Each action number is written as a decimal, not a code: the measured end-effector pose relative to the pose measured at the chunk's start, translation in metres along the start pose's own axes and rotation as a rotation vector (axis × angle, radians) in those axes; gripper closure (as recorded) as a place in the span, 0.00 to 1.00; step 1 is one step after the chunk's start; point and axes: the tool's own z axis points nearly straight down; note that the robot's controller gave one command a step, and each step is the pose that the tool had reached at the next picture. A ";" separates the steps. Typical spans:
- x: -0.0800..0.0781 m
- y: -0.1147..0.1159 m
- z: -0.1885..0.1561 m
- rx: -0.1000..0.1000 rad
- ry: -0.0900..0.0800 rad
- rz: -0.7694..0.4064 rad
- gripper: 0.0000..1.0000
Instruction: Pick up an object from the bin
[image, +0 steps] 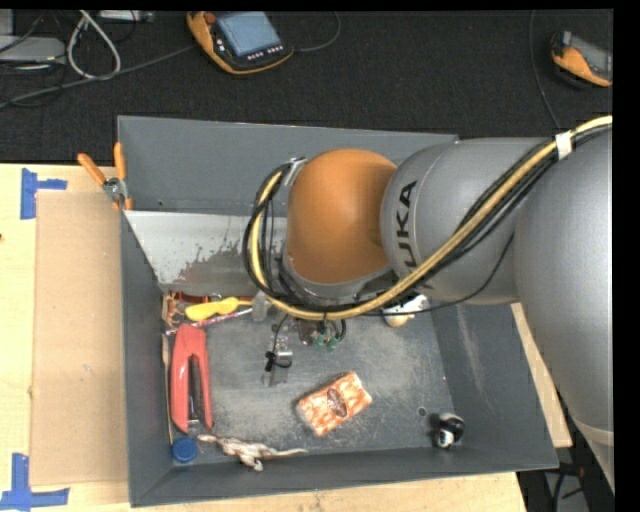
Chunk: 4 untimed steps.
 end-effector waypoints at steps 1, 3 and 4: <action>-0.002 -0.001 -0.005 -0.001 -0.008 0.004 0.00; 0.048 -0.107 0.045 -0.001 -0.005 -0.373 0.00; 0.054 -0.115 0.043 -0.001 -0.004 -0.596 0.00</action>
Offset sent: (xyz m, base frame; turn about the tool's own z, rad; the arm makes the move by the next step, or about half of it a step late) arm -0.0251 -0.0845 -0.0846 -0.5433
